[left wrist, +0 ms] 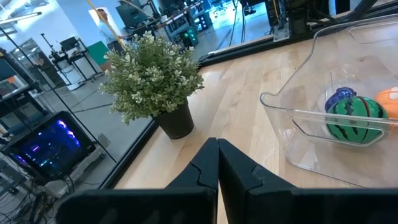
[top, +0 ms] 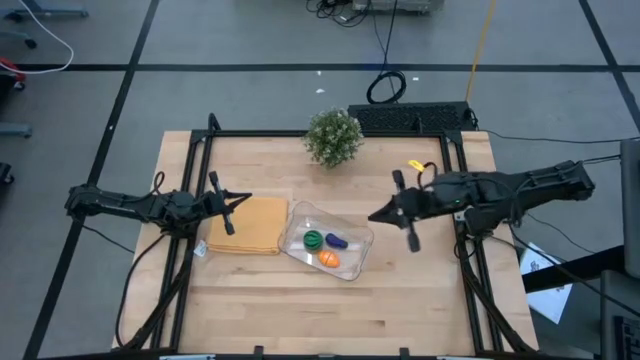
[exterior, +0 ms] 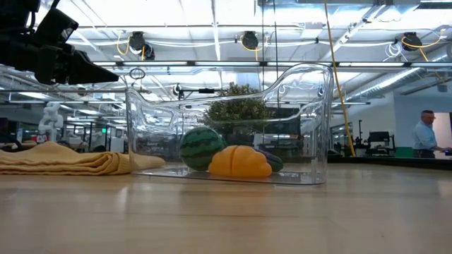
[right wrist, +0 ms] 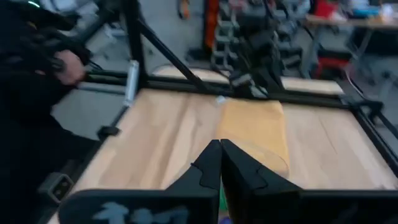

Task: Pick and placing Produce into tupperware
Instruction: Return to Home Position

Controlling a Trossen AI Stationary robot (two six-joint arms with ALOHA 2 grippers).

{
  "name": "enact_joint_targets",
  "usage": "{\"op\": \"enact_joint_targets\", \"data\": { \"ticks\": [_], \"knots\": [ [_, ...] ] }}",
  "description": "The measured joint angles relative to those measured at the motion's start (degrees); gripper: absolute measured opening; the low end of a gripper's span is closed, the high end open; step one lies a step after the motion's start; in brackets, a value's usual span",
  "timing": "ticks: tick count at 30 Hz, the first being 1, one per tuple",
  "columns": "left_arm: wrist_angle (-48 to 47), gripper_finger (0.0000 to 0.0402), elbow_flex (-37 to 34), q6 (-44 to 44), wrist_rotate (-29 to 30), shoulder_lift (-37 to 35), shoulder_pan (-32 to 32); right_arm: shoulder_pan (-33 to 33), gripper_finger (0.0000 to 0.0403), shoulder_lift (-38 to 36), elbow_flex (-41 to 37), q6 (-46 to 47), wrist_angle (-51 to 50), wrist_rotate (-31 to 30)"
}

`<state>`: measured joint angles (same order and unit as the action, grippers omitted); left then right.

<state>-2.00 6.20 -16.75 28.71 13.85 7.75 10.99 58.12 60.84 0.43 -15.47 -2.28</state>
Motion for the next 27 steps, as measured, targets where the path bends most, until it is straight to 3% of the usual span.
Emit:
{"op": "enact_joint_targets", "data": {
  "ticks": [7, 12, 16, 27],
  "knots": [
    [0.0, 0.0003, 0.0, 0.0, 0.0, 0.0, 0.0, -0.5, 0.0002, -10.0, -9.7, 0.0, 8.7, 0.9],
    [0.0, 0.0003, 0.0, 0.0, 0.0, 0.0, 0.0, -0.5, 0.0002, -13.2, -13.7, 0.8, 11.5, -1.3],
    [0.0, 0.0003, 0.0, 0.0, 0.0, 0.0, 0.0, -0.5, 0.0002, -13.8, -14.6, 0.4, 11.4, -5.4],
    [0.0, 0.0003, 0.0, 0.0, 0.0, 0.0, 0.0, -0.4, 0.0002, -17.9, -14.7, -6.6, 8.6, -2.2]
  ]
}}
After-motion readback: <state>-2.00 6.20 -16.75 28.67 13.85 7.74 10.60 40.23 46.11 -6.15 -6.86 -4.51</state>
